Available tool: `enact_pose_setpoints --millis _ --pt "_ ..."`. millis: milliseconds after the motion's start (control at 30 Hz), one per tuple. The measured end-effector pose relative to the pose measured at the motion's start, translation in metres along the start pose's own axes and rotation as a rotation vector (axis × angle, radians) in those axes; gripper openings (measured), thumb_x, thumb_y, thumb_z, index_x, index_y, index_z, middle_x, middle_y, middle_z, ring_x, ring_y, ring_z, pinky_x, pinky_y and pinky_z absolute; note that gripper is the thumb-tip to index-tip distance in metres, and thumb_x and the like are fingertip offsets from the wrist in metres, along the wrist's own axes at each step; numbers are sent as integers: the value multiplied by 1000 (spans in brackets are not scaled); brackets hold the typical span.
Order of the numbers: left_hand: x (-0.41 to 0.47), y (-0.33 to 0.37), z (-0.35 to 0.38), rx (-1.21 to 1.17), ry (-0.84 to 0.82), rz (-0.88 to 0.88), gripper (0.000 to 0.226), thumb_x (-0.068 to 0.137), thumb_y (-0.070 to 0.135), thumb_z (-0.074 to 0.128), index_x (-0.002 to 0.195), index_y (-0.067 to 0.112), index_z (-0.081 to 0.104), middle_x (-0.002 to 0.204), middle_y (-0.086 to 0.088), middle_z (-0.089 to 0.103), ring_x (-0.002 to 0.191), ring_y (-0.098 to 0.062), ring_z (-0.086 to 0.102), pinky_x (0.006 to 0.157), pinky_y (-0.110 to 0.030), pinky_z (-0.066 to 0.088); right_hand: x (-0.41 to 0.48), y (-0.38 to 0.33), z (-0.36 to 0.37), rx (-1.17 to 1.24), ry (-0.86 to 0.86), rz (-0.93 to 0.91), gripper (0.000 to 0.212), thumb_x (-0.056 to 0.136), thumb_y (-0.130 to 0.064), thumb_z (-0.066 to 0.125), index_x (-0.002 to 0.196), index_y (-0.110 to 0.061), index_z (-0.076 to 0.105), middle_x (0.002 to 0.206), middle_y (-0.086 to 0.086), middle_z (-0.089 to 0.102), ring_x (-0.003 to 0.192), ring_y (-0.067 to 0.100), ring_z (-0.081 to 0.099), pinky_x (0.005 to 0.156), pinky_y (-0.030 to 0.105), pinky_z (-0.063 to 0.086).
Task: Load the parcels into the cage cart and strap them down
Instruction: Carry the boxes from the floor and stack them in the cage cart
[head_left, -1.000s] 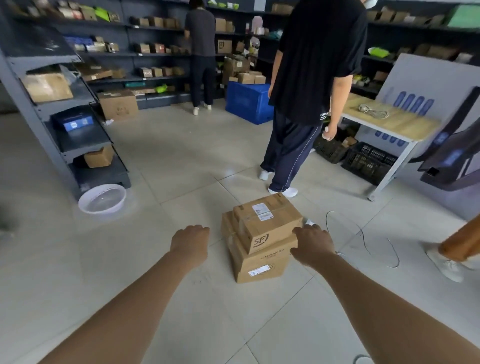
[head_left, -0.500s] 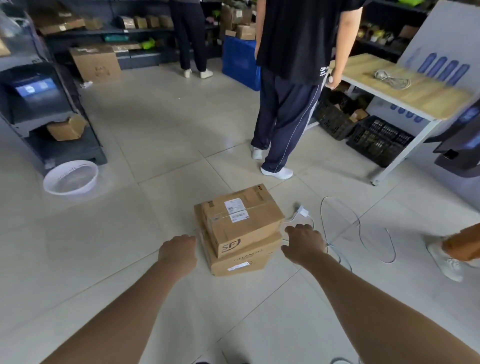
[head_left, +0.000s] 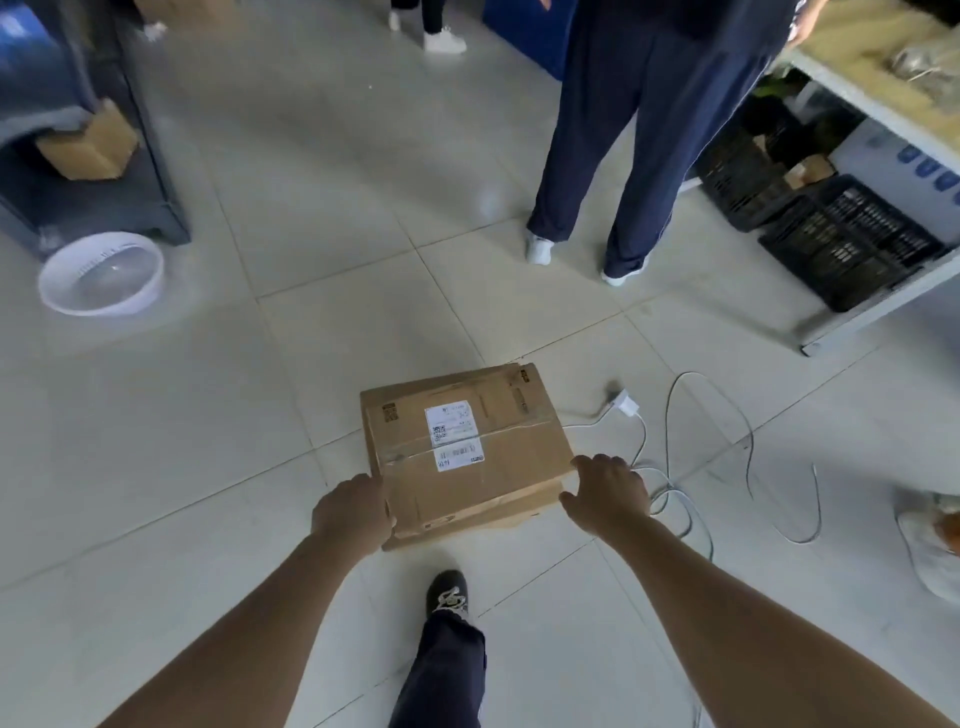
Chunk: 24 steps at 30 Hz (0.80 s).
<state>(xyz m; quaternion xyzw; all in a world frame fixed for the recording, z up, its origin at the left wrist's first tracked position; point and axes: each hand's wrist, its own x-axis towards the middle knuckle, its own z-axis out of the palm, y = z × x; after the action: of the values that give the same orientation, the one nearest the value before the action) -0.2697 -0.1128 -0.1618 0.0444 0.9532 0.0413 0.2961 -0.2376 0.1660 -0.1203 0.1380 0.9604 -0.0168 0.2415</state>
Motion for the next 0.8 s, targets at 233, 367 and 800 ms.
enact_pose_setpoints --millis 233,367,800 --pt "66 14 23 -281 -81 -209 51 88 32 61 130 9 43 122 -10 54 114 -29 55 88 -39 48 86 -6 18 101 -111 67 49 92 -40 55 134 -16 48 131 6 53 126 26 46 99 37 40" --pt "87 18 40 -580 -108 -346 43 84 25 60 118 2 47 114 -13 59 106 -31 57 81 -37 48 118 -5 39 205 -168 153 58 90 -40 58 137 -13 38 135 10 49 128 30 45 100 41 40" --pt "69 28 51 -1003 105 -563 47 84 24 67 127 21 48 110 5 60 108 -26 59 90 -42 50 146 -11 44 433 -73 178 37 88 -22 49 123 -8 51 119 14 61 109 37 57 88 42 46"
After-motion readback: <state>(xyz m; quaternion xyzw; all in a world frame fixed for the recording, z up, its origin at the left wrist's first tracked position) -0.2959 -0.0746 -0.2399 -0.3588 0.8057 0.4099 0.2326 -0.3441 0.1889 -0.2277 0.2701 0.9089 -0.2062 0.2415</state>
